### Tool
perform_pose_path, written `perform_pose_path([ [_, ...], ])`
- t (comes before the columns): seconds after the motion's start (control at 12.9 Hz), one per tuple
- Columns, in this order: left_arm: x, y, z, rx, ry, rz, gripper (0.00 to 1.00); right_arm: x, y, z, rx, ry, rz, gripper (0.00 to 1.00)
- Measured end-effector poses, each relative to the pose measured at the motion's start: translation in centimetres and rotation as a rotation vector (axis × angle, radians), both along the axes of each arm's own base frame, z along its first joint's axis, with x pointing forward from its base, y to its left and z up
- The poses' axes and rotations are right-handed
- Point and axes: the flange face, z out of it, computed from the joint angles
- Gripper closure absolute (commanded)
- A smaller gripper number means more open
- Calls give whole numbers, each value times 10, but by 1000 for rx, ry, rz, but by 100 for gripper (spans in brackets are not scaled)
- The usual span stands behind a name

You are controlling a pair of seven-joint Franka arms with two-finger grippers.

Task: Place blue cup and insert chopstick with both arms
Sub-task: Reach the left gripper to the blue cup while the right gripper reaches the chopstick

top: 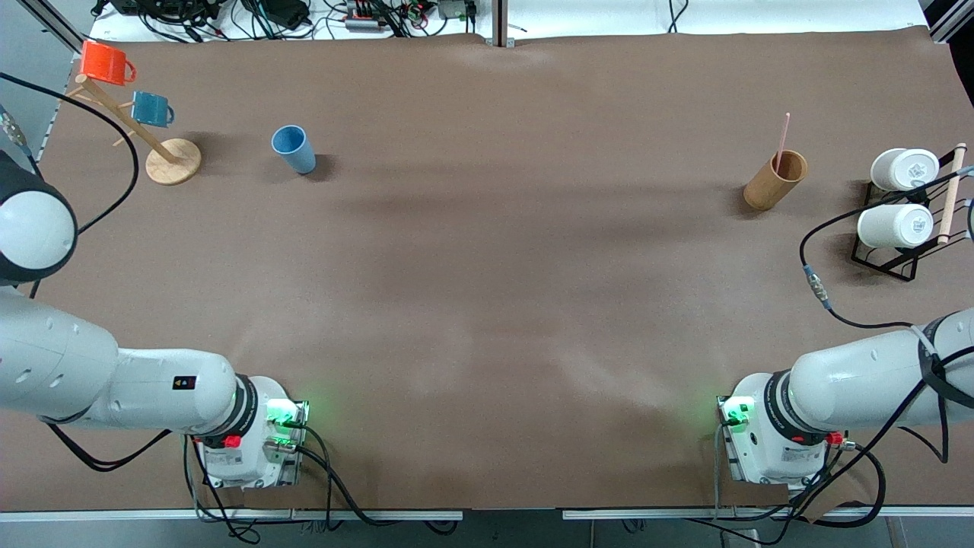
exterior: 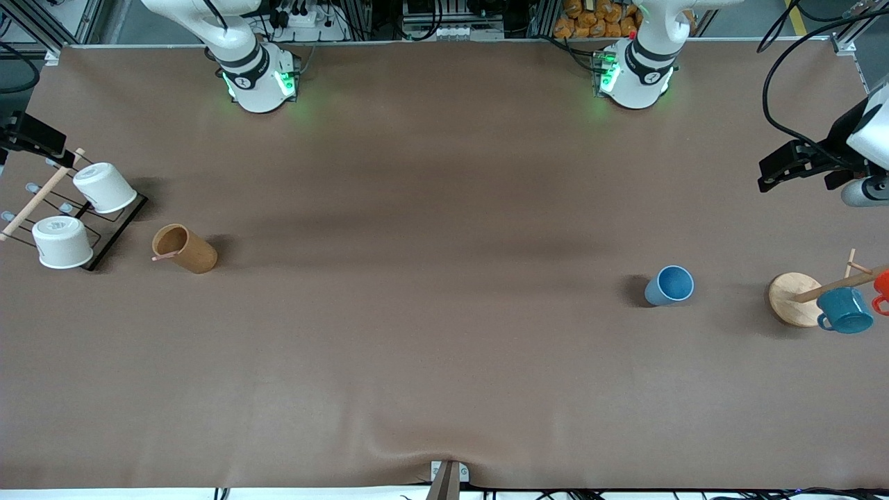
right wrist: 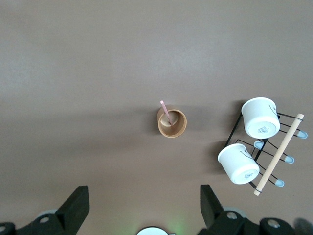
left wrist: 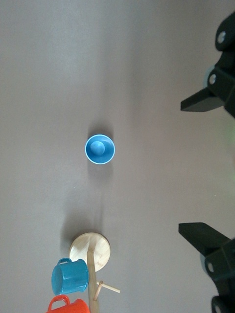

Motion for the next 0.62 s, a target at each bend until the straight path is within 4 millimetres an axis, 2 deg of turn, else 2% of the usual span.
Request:
perform_pose_path([
  [0.23,0,6,0,0,0,10,0,-4,1,1,1,15,1,0],
  [0.39,4,8,-8,1,15,15,0,-6,1,2,2,15,2,0],
  [0.46,10,8,-20,1,30,15,0,-6,1,0,2,20,1,0],
  [0.62,34,12,-60,-2,42,21,0,-3,0,-11,3,33,0,0],
])
